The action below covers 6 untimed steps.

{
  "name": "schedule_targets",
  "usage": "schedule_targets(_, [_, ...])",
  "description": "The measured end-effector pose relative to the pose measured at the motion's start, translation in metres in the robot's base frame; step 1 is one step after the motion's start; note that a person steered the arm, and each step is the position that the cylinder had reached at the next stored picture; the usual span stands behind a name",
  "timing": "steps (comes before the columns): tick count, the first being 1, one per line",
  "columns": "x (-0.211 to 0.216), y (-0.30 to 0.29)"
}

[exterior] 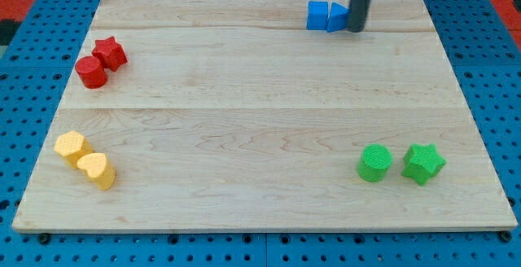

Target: Separate the blue triangle from the blue cube

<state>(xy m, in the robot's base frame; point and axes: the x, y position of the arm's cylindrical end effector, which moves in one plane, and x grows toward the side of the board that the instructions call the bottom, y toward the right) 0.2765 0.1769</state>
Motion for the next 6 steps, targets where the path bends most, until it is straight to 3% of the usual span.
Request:
schedule_targets(1, [-0.035,0.032])
schedule_targets(2, [-0.058,0.011])
schedule_targets(4, [0.015,-0.099])
schedule_targets(5, [0.020,-0.094])
schedule_targets(6, [-0.007,-0.051])
